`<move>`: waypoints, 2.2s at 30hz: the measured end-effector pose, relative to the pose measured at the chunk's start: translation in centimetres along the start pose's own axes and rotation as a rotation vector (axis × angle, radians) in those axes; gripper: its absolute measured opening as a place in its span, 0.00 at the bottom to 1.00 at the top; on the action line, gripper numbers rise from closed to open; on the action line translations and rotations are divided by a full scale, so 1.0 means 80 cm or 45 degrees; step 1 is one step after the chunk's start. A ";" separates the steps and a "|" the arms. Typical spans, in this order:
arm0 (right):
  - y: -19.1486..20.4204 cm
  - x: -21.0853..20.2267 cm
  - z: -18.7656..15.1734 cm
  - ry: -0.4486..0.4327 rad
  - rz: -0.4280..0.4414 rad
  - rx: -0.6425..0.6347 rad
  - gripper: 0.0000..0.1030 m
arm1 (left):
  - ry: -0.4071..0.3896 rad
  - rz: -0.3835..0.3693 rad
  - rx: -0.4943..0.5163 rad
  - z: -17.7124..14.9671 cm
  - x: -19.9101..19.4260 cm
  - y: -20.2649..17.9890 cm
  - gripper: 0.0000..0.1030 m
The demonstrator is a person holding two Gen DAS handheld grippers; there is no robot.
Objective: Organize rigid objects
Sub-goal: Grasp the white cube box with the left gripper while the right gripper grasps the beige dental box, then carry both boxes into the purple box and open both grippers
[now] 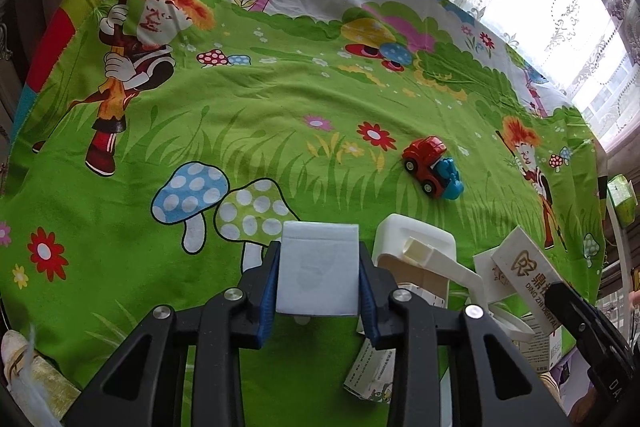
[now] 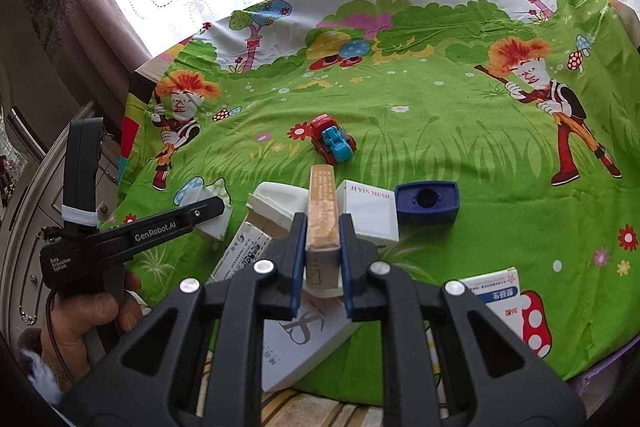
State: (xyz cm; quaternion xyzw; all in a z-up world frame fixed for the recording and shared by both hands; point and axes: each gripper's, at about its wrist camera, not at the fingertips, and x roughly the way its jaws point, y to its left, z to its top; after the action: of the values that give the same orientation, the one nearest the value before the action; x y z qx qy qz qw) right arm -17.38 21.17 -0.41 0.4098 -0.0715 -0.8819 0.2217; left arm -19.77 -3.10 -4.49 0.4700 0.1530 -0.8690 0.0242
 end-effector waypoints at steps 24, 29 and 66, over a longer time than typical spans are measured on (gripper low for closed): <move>-0.023 -0.111 -0.036 -0.165 -0.248 -0.015 0.18 | -0.083 -0.323 0.139 -0.059 -0.092 -0.106 0.34; -0.045 -0.138 -0.054 -0.163 -0.311 0.026 0.18 | -0.048 -0.377 0.240 -0.085 -0.104 -0.148 0.34; -0.221 -0.302 -0.173 -0.092 -0.768 0.443 0.18 | 0.193 -0.721 1.057 -0.255 -0.153 -0.401 0.40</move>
State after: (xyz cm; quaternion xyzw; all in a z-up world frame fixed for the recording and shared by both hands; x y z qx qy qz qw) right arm 0.84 48.56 1.77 0.4128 -0.1042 -0.8962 -0.1248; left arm -2.39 32.12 2.97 0.4419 -0.0825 -0.7923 -0.4125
